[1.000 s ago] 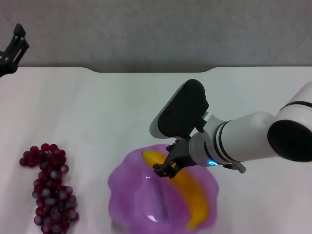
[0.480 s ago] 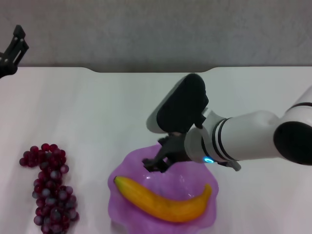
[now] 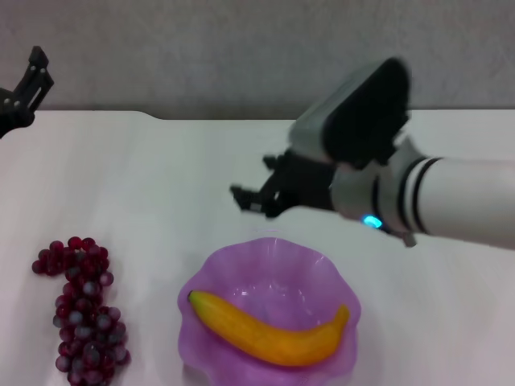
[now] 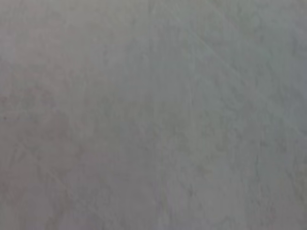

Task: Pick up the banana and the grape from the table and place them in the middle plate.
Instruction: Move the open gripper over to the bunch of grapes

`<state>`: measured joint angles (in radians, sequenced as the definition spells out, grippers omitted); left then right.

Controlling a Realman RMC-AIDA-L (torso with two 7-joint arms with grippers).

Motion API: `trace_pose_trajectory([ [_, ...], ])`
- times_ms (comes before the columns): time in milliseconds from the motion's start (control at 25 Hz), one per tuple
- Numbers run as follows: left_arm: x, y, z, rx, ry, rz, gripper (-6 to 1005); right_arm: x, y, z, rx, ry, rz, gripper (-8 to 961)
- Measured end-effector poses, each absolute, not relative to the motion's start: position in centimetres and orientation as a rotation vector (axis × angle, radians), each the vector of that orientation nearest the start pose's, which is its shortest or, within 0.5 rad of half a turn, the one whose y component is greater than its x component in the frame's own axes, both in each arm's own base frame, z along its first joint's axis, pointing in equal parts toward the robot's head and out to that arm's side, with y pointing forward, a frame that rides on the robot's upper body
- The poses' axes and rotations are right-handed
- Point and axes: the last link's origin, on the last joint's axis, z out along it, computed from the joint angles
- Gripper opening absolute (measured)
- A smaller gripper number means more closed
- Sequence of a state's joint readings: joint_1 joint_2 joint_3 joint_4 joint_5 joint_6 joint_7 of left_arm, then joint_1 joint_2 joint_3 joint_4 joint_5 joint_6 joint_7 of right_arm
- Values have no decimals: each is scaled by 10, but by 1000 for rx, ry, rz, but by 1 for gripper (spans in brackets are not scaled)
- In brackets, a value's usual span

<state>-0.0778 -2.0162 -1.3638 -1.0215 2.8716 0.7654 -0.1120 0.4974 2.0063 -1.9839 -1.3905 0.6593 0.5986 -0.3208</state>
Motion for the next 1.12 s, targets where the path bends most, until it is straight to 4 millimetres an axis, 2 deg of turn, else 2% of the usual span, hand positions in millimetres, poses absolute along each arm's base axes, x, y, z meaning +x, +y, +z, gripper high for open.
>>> trace_pose_trajectory([
  [160,-261,338,58,-1517,-405,-837,877,110,362,-50,-2366,486,315,676],
  [400,-260,338,56,-1527,-402,-838,877,126,360,-8,-2176,488,452,677],
  [520,-260,338,57,-1529,-402,-836,877,140,360,17,-2057,521,507,677],
  [560,-259,338,56,-1535,-403,-836,877,152,357,33,-1970,535,541,676],
  [600,-259,338,56,-1535,-403,-836,877,152,357,33,-1970,535,541,676],
  [880,-257,339,60,-1552,-423,-815,876,191,342,79,-1712,570,601,677],
  [1120,-253,338,64,-1564,-442,-793,876,223,332,104,-1578,664,616,675],
])
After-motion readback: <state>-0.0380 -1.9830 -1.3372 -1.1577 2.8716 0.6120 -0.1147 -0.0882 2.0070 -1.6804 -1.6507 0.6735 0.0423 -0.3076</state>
